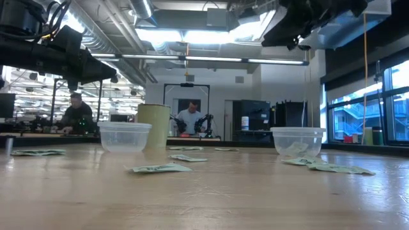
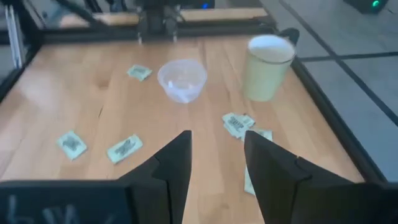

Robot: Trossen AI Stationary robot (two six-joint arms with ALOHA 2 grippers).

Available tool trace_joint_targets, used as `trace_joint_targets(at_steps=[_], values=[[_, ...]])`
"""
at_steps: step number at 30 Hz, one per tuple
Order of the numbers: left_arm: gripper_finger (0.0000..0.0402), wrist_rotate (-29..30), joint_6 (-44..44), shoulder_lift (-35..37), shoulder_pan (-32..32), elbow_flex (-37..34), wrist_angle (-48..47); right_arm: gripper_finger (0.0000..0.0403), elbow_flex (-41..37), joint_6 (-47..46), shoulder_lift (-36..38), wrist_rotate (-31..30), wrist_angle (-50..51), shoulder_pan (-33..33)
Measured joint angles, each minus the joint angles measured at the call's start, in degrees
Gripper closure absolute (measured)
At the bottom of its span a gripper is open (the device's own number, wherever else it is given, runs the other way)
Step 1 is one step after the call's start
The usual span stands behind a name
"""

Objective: Pick and place Stevia / Truvia into bins
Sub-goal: Put the stevia packet into the left transparent container

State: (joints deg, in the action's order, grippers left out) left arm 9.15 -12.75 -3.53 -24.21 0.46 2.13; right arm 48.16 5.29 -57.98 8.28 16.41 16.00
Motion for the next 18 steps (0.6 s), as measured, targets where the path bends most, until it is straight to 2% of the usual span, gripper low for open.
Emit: trace_joint_targets(at_steps=[4,7,12,18], values=[[0.0329,0.0,0.0,0.01,0.0,0.0,0.09,0.0251,1.1,-1.61,0.04,-5.85,2.79,-3.65],[0.0329,-0.36,0.32,0.02,0.0,0.07,1.33,0.0251,1.1,-3.53,0.02,-6.3,3.05,-4.69],[0.0315,-11.62,5.38,0.0,0.34,1.96,1.53,0.0251,1.12,-3.48,1.41,-6.14,5.47,-4.05],[0.0271,-17.24,4.6,-1.06,2.36,3.47,1.48,0.0251,-0.55,-1.74,7.25,-2.16,3.84,-0.75]])
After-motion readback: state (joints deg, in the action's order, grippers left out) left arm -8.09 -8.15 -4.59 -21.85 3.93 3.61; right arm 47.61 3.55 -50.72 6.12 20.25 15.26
